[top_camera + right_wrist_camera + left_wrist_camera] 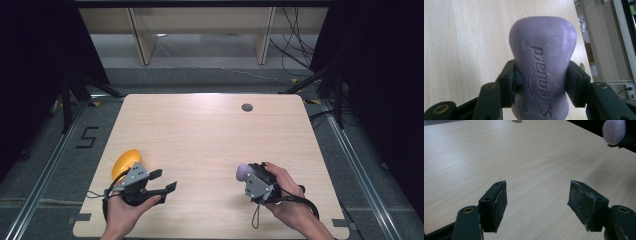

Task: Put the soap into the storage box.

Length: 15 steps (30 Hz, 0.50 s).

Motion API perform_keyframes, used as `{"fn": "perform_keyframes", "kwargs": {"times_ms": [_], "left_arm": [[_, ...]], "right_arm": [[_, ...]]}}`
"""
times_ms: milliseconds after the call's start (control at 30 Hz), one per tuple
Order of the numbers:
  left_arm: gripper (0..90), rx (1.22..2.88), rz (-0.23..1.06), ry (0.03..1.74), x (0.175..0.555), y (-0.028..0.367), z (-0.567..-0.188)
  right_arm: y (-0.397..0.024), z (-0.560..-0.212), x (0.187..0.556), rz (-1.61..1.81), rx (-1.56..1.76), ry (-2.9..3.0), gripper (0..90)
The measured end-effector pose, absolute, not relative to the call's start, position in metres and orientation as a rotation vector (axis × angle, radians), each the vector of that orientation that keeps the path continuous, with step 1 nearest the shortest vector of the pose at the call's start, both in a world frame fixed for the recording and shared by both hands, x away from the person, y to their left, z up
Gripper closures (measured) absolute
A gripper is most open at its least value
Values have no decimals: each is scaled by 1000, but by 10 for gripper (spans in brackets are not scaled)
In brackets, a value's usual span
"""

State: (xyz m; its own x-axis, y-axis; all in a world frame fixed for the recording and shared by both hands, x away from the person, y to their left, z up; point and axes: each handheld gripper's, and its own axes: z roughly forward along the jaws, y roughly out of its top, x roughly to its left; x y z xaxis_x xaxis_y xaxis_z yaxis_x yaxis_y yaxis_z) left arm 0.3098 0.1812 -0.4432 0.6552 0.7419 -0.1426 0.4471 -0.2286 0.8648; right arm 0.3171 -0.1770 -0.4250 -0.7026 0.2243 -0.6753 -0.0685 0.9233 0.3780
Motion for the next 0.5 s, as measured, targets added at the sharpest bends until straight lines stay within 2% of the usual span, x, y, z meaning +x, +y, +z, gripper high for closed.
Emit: {"fn": "perform_keyframes", "kwargs": {"times_ms": [400,500], "left_arm": [[325,1986,282,730,323,125,-413],[333,1988,273,730,326,114,-410]], "right_arm": [[-170,-427,317,495,95,2301,503],[-170,-428,318,495,96,2300,503]]}}
